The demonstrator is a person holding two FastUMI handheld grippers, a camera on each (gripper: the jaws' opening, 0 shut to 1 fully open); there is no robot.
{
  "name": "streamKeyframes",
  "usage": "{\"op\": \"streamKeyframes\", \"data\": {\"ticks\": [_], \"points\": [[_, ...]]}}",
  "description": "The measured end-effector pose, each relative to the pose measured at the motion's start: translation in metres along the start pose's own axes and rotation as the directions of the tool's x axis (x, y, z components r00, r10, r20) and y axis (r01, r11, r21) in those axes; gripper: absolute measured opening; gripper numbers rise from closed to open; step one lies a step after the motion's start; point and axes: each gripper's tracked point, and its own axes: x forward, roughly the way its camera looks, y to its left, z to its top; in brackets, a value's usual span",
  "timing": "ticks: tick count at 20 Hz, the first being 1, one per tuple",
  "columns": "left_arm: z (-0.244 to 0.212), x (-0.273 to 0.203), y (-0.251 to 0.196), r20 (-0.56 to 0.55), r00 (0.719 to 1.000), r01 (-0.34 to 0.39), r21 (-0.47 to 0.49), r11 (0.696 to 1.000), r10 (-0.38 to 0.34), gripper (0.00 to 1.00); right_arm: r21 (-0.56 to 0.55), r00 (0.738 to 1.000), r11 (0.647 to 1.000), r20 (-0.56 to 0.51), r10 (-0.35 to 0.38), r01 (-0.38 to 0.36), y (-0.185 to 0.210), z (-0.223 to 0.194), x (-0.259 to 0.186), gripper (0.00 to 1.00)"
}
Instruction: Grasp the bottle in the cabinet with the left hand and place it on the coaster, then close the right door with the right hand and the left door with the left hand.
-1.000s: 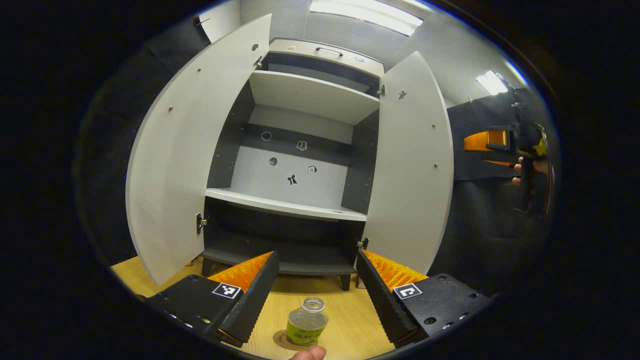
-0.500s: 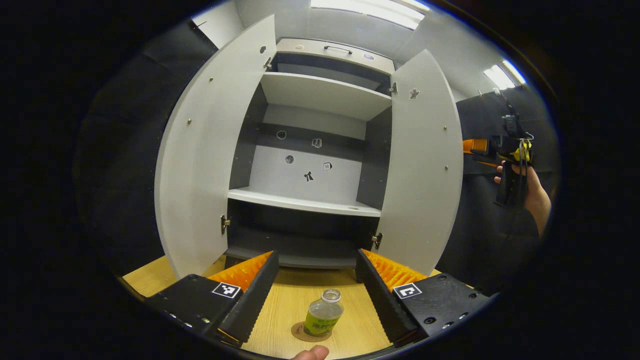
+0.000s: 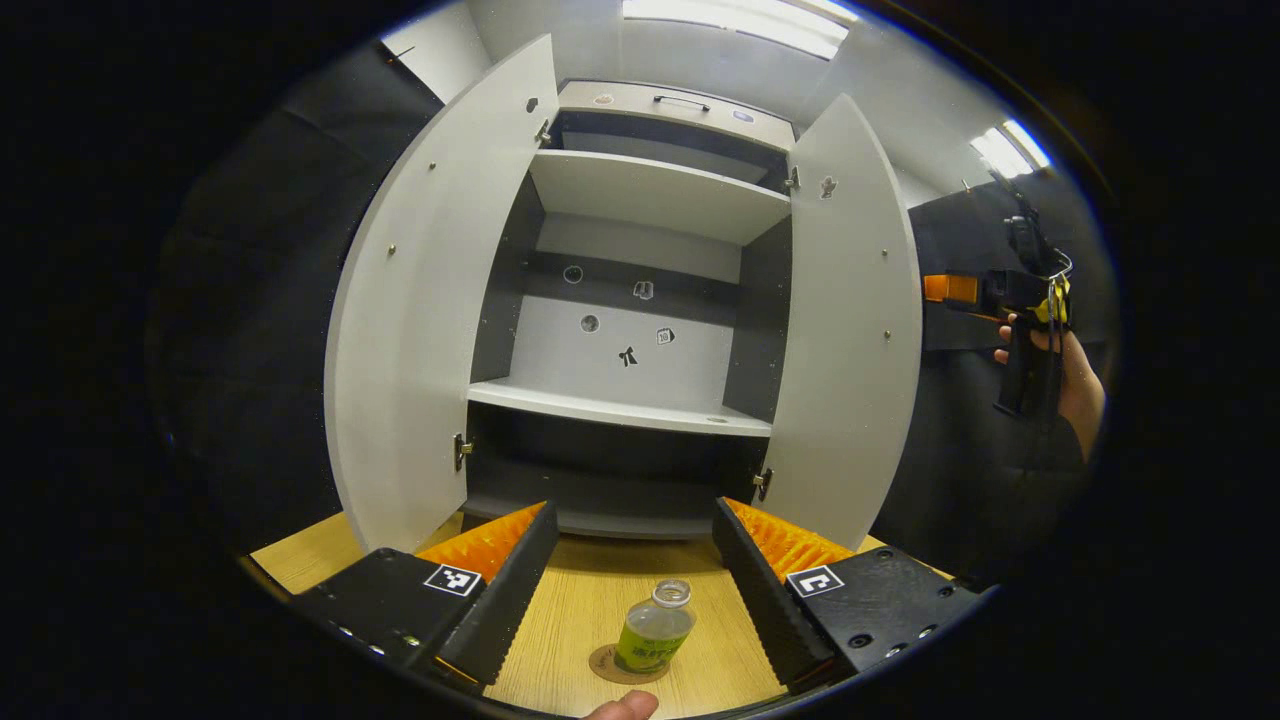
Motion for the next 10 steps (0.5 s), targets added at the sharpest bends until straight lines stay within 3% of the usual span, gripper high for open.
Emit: {"op": "streamKeyframes", "data": {"ticks": [2,10], "points": [[0.001,-0.001,0.004,0.006,1.000,-0.008,0.001,1.000,0.008,0.95,0.018,0.997,0.997,-0.014,0.081,-0.081,0.034,-0.001,-0.002,0.82],[0.006,-0.026,0.033,0.028,0.994,-0.110,0.001,0.994,0.110,0.95,0.033,0.964,0.963,-0.003,0.267,-0.267,0.128,-0.002,0.027,0.81]]}}
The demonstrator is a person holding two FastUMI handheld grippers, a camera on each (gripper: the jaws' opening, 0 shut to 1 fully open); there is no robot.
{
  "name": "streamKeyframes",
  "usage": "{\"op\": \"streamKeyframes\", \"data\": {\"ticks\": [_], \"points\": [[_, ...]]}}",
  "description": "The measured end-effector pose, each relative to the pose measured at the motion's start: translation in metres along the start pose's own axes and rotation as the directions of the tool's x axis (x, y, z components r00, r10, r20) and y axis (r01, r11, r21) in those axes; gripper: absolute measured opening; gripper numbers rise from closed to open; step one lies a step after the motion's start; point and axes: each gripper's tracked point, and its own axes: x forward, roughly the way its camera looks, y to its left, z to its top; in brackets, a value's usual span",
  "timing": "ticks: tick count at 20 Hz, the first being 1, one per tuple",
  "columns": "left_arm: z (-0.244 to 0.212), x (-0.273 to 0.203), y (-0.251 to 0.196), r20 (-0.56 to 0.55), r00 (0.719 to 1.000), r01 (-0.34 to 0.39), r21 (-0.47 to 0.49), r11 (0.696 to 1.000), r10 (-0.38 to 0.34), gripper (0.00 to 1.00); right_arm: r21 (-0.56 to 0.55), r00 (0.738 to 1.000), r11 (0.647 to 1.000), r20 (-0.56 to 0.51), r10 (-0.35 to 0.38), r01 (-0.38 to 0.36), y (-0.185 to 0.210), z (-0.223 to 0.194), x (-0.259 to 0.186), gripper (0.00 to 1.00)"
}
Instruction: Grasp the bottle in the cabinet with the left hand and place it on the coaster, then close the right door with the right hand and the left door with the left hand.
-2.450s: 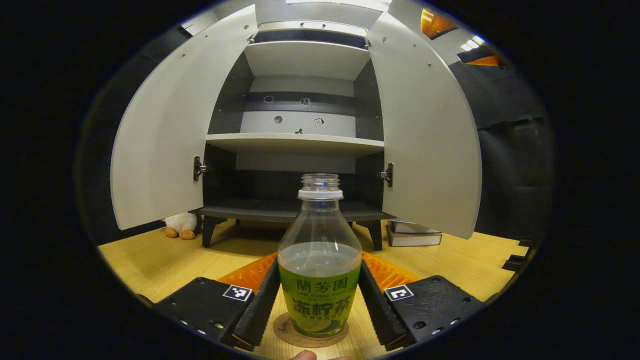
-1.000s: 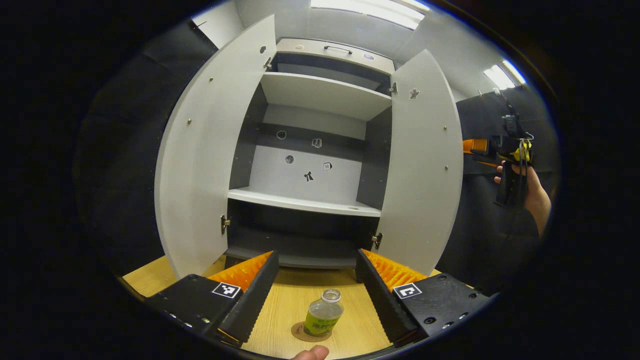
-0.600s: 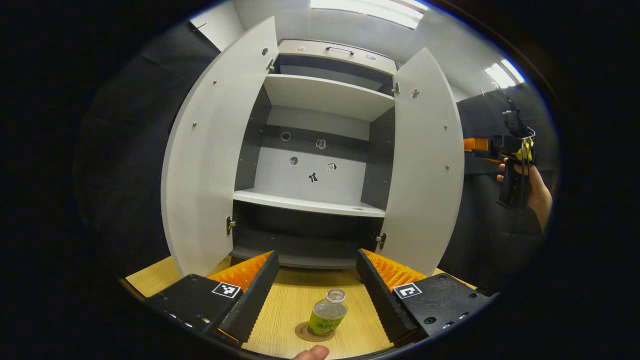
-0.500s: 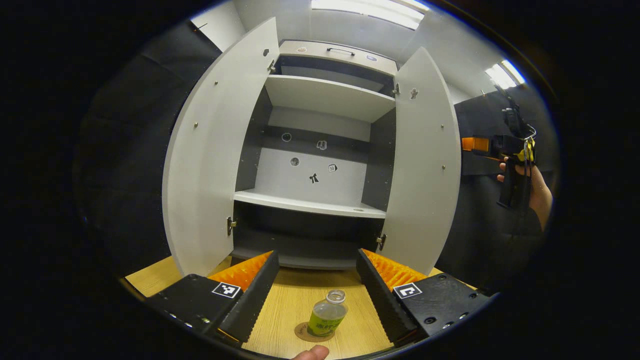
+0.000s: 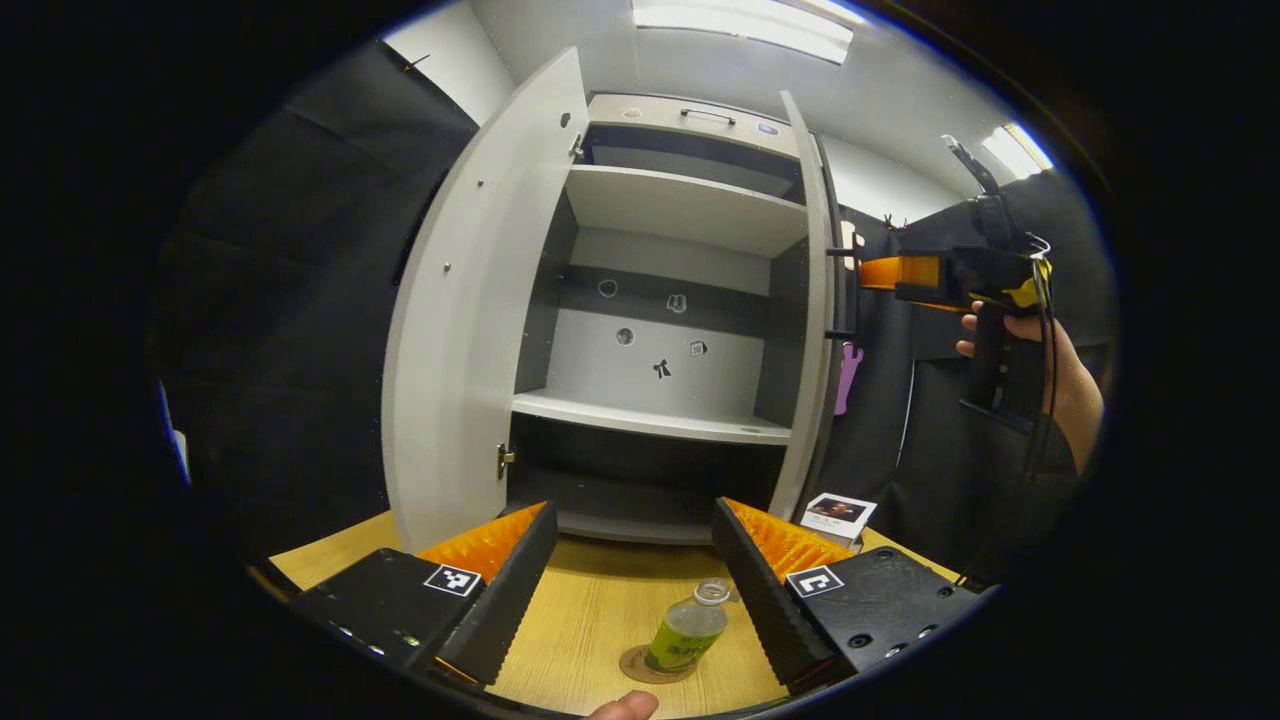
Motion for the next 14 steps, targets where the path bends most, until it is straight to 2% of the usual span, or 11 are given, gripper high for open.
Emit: {"op": "streamKeyframes", "data": {"ticks": [3,4,5,7,9,10,11,13,14], "points": [[0.002,-0.005,0.010,0.004,1.000,-0.031,0.006,1.000,0.031,0.95,0.002,1.000,1.000,0.013,0.028,-0.028,0.014,0.005,0.016,0.84],[0.002,-0.007,0.013,0.007,0.999,-0.039,0.007,0.999,0.039,1.00,0.006,0.999,1.000,0.022,0.031,-0.031,0.016,0.008,0.017,0.84],[0.003,-0.008,0.015,0.007,0.999,-0.045,0.006,0.999,0.045,0.95,0.011,0.999,0.999,0.029,0.036,-0.037,0.019,0.010,0.018,0.84],[0.002,-0.008,0.017,0.005,0.999,-0.047,0.003,0.999,0.047,0.95,0.013,0.999,0.999,0.035,0.041,-0.042,0.020,0.012,0.015,0.84],[0.003,-0.008,0.015,0.007,0.999,-0.037,0.008,0.999,0.037,0.95,0.005,0.999,1.000,0.026,0.030,-0.030,0.015,0.009,0.005,0.84],[0.004,-0.007,0.013,0.006,1.000,-0.030,0.012,0.999,0.030,1.00,0.002,1.000,1.000,0.019,0.024,-0.024,0.012,0.005,-0.002,0.84],[0.004,-0.006,0.011,0.005,1.000,-0.021,0.015,1.000,0.021,0.95,0.004,1.000,1.000,0.013,0.016,-0.016,0.009,-0.001,-0.010,0.84],[0.006,-0.003,0.006,0.001,1.000,0.001,0.018,1.000,-0.001,1.00,0.021,1.000,1.000,0.000,0.005,-0.005,0.005,-0.017,-0.027,0.84],[0.008,-0.003,0.003,0.000,1.000,0.013,0.022,1.000,-0.013,0.95,0.032,1.000,0.999,-0.009,-0.003,0.003,0.003,-0.027,-0.037,0.84]]}}
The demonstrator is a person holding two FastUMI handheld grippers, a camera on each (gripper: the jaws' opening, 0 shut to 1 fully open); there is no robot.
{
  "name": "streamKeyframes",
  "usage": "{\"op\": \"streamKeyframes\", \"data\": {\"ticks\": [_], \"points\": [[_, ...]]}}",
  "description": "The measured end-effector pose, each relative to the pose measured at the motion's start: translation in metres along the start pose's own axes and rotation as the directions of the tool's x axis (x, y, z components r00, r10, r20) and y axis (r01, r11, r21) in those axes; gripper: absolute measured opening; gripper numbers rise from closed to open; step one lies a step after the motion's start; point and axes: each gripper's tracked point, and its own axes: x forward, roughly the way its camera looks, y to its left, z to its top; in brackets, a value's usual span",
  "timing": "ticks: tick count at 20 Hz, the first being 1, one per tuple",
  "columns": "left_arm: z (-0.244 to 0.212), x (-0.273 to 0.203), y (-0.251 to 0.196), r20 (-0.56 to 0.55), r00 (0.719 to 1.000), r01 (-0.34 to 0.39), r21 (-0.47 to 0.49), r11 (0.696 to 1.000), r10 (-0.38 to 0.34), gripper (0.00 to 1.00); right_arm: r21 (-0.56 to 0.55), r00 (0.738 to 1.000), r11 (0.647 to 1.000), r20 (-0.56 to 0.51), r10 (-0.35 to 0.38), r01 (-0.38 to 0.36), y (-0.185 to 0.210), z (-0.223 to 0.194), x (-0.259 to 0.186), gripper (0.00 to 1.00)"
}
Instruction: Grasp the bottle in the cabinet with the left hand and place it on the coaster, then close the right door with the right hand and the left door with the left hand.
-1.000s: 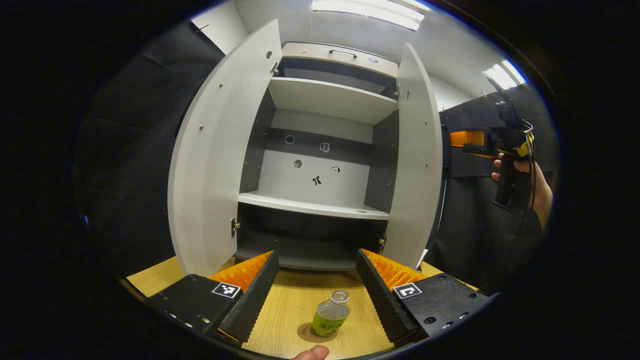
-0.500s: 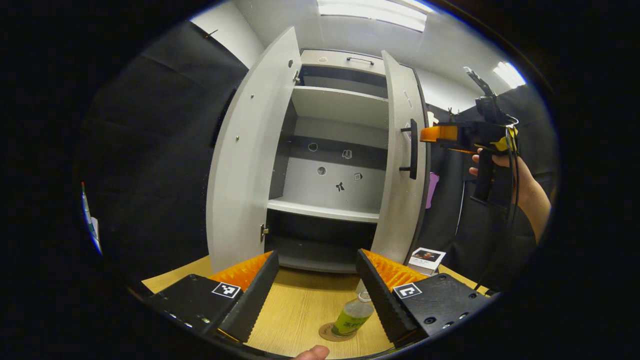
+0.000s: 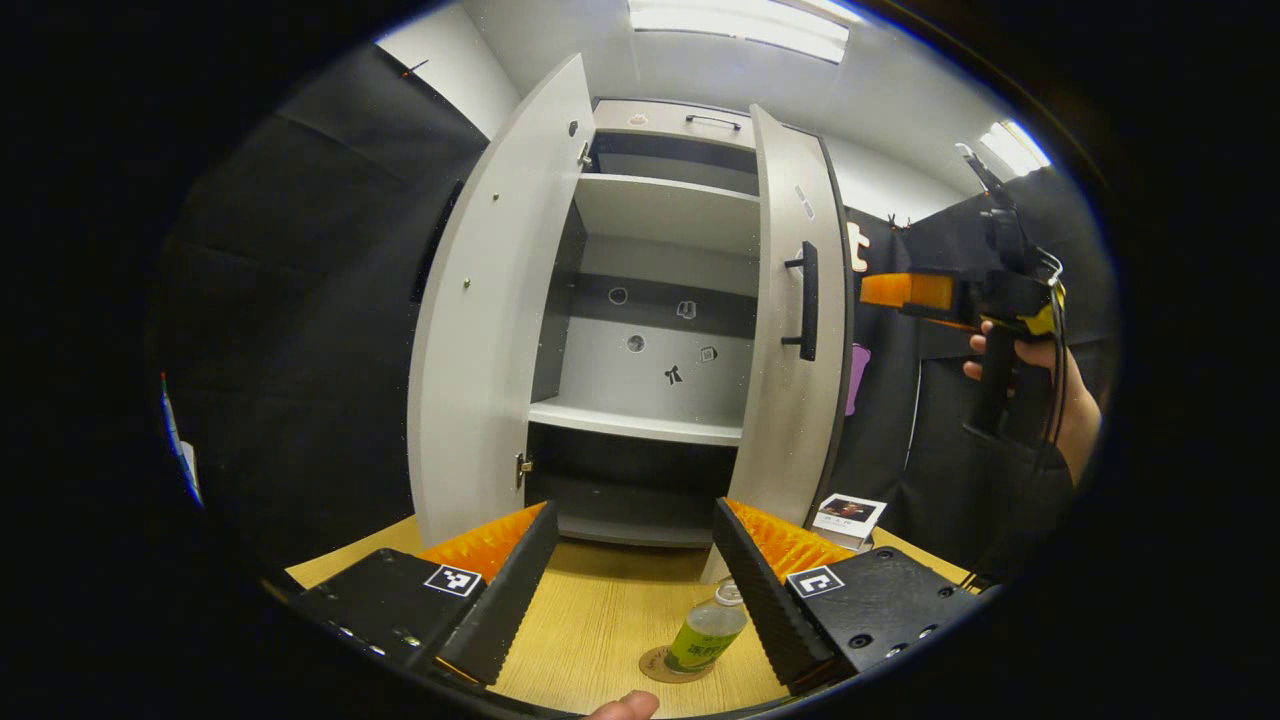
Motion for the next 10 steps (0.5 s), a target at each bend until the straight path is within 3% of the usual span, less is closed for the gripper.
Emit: {"op": "streamKeyframes", "data": {"ticks": [5,10], "points": [[0.008,0.012,-0.011,0.019,0.999,0.040,0.048,0.998,-0.041,0.95,0.015,0.995,0.996,-0.039,-0.090,0.091,-0.019,-0.044,-0.046,0.84],[0.008,0.016,-0.019,0.020,0.998,0.055,-0.001,0.998,-0.055,0.95,0.041,0.984,0.986,-0.079,-0.160,0.163,-0.026,-0.090,-0.086,0.83]]}}
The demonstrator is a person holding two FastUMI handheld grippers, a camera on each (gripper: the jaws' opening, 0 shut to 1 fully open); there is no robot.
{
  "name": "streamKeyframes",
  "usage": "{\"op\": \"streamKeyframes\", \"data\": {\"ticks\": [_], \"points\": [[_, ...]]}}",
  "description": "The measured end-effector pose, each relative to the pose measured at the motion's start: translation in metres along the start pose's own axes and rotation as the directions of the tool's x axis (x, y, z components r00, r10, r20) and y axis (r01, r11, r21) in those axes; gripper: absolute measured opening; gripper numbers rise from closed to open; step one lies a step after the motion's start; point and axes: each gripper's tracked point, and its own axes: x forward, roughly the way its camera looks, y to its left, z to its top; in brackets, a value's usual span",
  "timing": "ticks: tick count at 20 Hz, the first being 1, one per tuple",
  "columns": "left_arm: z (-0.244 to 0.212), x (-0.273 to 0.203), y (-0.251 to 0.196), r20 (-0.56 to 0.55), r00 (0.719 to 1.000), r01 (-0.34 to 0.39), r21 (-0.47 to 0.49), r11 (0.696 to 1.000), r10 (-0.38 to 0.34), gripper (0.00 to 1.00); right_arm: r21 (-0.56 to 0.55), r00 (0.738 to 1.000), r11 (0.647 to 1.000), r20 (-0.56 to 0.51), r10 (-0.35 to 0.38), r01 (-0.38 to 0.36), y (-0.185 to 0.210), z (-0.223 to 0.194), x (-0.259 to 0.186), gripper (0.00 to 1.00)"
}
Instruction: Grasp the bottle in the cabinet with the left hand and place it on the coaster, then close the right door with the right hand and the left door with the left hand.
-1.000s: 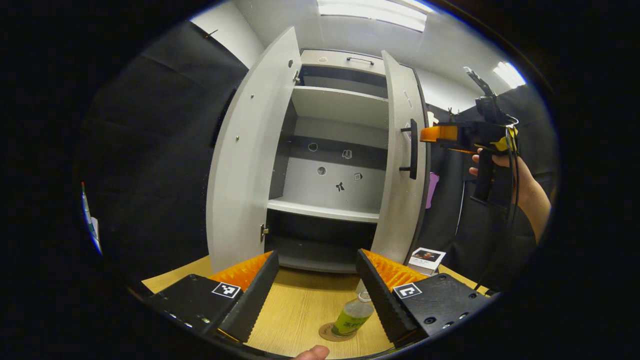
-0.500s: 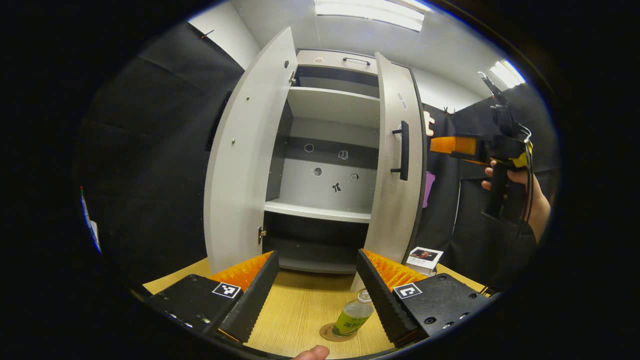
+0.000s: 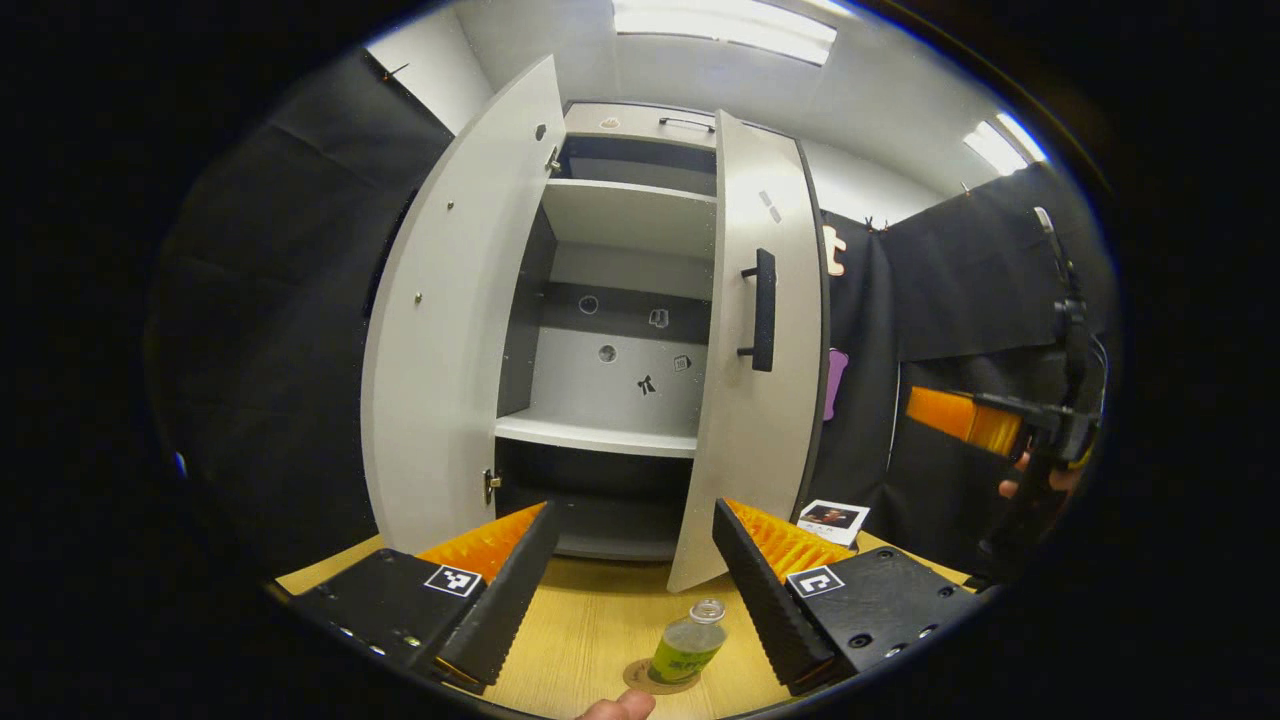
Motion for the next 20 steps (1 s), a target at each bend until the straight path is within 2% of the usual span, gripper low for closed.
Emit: {"op": "streamKeyframes", "data": {"ticks": [2,4,5,6,7,11,14,16,20], "points": [[0.002,-0.001,0.005,-0.002,1.000,-0.011,-0.011,1.000,0.011,0.95,0.010,0.999,0.999,-0.013,-0.033,0.033,-0.006,-0.016,-0.013,0.83],[0.011,-0.004,0.015,0.011,0.999,-0.038,-0.030,0.999,0.038,0.95,0.034,1.000,0.999,-0.015,-0.022,0.022,0.001,-0.021,-0.020,0.83],[0.019,-0.006,0.023,0.023,0.998,-0.054,-0.042,0.998,0.055,1.00,0.041,1.000,0.999,-0.022,-0.016,0.017,0.003,-0.025,-0.020,0.83],[0.030,-0.009,0.035,0.044,0.995,-0.083,-0.052,0.995,0.085,0.95,0.041,0.999,0.999,-0.033,-0.011,0.012,0.005,-0.027,-0.020,0.83],[0.044,-0.015,0.055,0.075,0.986,-0.144,-0.060,0.988,0.148,0.95,0.042,0.999,0.999,-0.037,-0.007,0.009,0.005,-0.028,-0.018,0.83],[0.086,-0.039,0.146,0.144,0.914,-0.375,-0.061,0.925,0.380,0.95,0.041,0.999,0.999,-0.029,0.021,-0.019,0.011,-0.029,-0.013,0.83],[0.113,-0.041,0.215,0.170,0.833,-0.523,-0.069,0.850,0.527,0.95,0.054,0.998,0.998,-0.043,0.043,-0.040,0.016,-0.034,-0.010,0.83],[0.118,-0.031,0.244,0.144,0.816,-0.553,-0.092,0.828,0.560,0.95,0.072,0.997,0.996,-0.050,0.056,-0.052,0.019,-0.035,-0.009,0.84],[0.128,0.014,0.296,0.131,0.824,-0.530,-0.168,0.831,0.552,0.95,0.080,0.999,0.996,-0.022,0.037,-0.036,0.012,-0.029,-0.010,0.84]]}}
